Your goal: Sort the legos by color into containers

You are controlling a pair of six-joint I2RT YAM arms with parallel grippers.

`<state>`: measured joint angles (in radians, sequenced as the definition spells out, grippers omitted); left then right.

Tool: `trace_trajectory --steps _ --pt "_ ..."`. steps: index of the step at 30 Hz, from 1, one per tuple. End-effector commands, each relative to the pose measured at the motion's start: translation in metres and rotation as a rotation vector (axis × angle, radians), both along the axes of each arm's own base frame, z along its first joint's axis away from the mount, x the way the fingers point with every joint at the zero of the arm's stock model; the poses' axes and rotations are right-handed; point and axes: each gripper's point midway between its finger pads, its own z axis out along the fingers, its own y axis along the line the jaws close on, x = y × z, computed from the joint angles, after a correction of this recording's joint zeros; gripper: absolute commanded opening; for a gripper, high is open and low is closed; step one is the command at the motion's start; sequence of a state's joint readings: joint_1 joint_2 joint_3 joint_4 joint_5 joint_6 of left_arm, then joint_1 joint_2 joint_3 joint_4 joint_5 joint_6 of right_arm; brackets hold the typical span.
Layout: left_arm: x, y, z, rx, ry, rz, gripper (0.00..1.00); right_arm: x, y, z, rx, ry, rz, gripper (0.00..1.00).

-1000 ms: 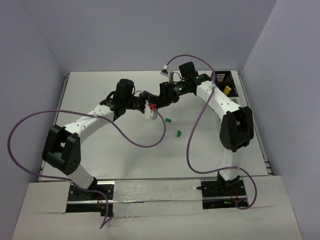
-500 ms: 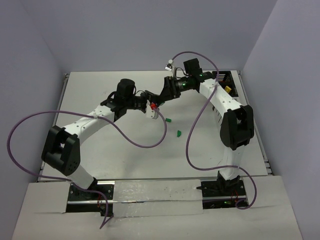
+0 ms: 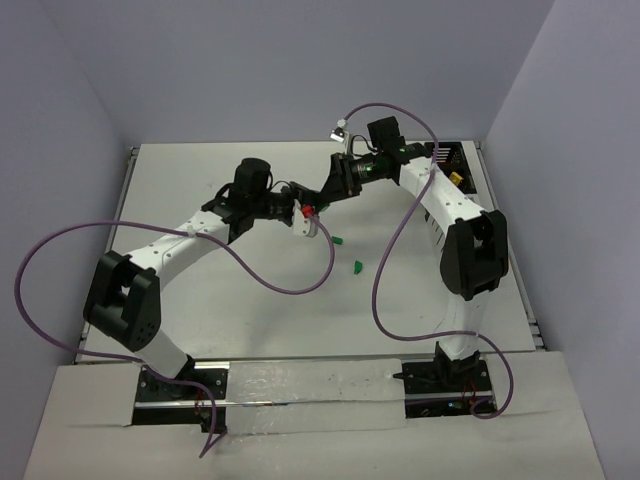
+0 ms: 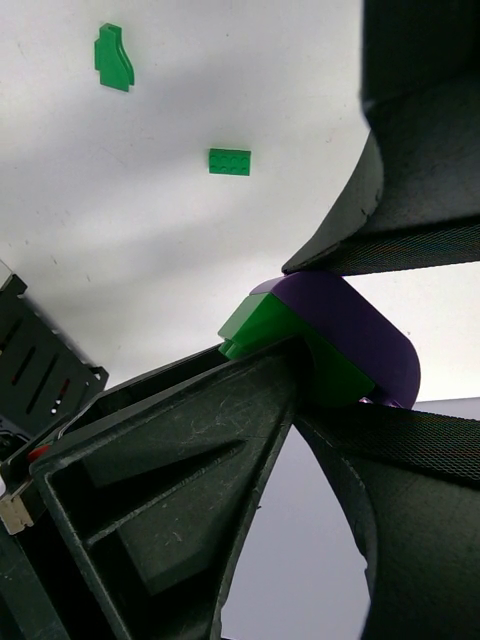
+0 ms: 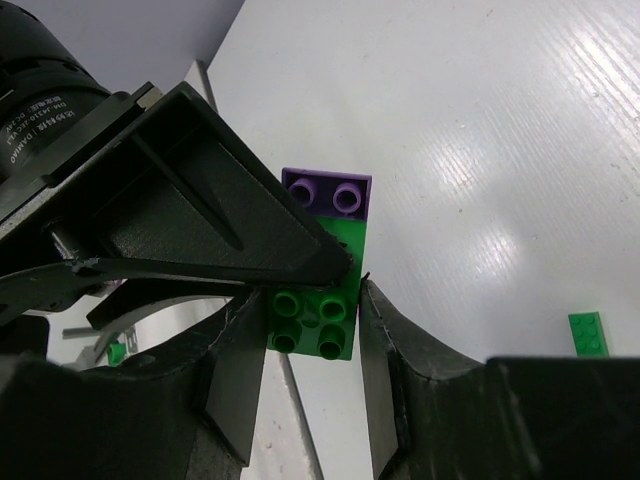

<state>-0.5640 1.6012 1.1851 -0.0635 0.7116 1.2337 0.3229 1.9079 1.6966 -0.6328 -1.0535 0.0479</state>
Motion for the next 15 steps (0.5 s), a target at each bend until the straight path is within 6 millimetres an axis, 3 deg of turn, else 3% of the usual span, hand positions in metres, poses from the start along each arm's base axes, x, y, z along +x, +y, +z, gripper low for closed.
trace_trajectory --steps 1,3,4,5,6,10,14,15 --pt "0.002 -0.011 0.033 -0.072 -0.035 -0.022 0.14 0.007 -0.005 0.013 -0.026 -0.114 0.001 0.23" --pt "0.002 -0.011 0.032 -0.078 -0.016 -0.015 0.42 0.006 -0.006 0.013 -0.037 -0.128 0.002 0.0" --pt "0.003 -0.011 0.031 -0.08 -0.007 -0.008 0.61 0.006 -0.007 0.014 -0.037 -0.134 0.001 0.0" --pt "0.002 -0.011 0.031 -0.086 0.014 0.003 0.87 0.007 -0.008 0.016 -0.037 -0.143 -0.002 0.0" --pt "0.003 -0.011 0.032 -0.096 0.028 0.011 0.98 0.007 -0.008 0.018 -0.034 -0.146 -0.002 0.0" --pt "0.008 -0.005 0.052 -0.184 0.136 0.058 0.99 0.01 -0.013 0.032 -0.009 -0.171 -0.012 0.0" --pt "0.015 0.013 0.077 -0.297 0.298 0.137 0.99 0.018 -0.024 0.051 0.018 -0.21 -0.036 0.0" --pt "0.02 0.026 0.086 -0.337 0.359 0.17 0.99 0.021 -0.031 0.058 0.037 -0.211 -0.049 0.0"
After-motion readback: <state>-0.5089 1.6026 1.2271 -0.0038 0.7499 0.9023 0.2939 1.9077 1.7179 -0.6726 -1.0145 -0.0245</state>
